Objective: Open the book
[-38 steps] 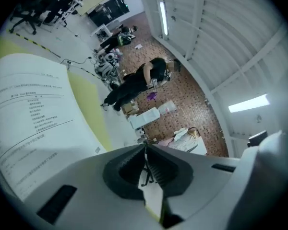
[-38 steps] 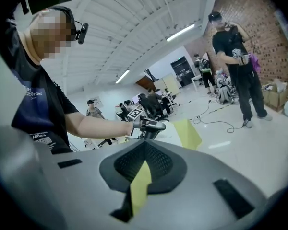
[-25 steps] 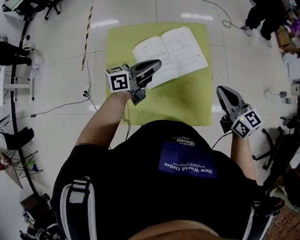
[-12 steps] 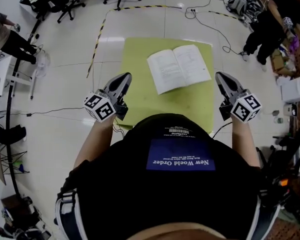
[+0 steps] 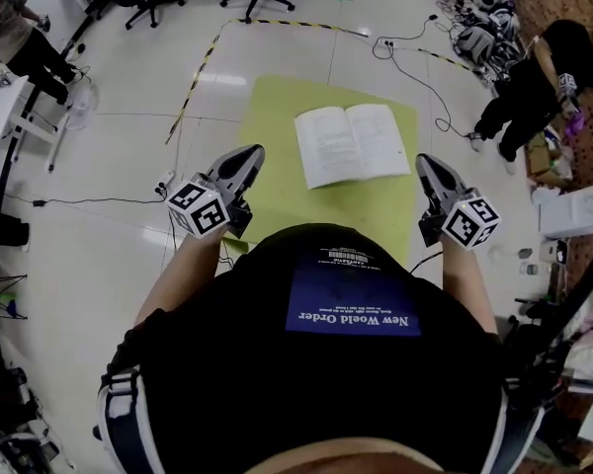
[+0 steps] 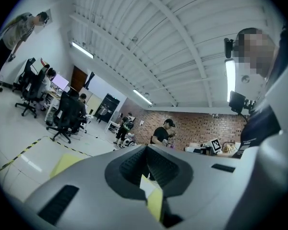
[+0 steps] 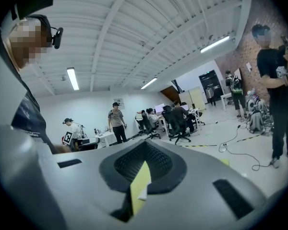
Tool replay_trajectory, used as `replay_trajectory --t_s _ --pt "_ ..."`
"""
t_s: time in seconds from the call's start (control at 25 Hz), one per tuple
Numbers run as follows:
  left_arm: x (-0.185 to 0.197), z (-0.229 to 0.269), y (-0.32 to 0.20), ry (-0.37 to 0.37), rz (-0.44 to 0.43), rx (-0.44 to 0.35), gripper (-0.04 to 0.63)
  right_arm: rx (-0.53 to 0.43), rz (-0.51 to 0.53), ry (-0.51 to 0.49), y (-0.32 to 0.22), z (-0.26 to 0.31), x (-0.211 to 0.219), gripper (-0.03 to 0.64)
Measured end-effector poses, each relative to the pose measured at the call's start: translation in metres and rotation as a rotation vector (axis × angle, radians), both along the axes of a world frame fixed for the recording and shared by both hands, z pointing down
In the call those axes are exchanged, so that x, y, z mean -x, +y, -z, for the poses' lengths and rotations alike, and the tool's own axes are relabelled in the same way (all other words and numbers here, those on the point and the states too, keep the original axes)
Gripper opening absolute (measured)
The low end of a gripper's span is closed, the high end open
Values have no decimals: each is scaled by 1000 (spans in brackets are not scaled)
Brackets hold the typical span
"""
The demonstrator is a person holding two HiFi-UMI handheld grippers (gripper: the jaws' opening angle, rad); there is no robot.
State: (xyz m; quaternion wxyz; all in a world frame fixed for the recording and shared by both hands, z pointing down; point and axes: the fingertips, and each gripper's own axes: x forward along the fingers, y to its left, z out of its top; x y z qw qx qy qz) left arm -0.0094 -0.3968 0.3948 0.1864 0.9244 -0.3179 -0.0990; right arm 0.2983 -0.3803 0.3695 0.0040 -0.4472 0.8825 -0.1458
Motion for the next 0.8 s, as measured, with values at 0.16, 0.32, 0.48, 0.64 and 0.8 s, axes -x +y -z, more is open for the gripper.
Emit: replay_trajectory --t_s 0.16,0.32,0.48,0.64,0.8 --pt "-1 1 0 7 -4 1 3 -1 2 21 3 0 1 -15" --pt "-3 0 -2 12 -6 9 3 0 6 27 5 -2 -1 -15" --pt "-9 -1 0 8 -14 15 3 4 3 21 7 -4 -6 -15" --pt "-9 -2 -5 10 -18 25 3 7 7 27 4 -5 -5 -15" --pt "-10 -3 -7 5 -21 29 3 7 16 30 4 -6 -2 -15"
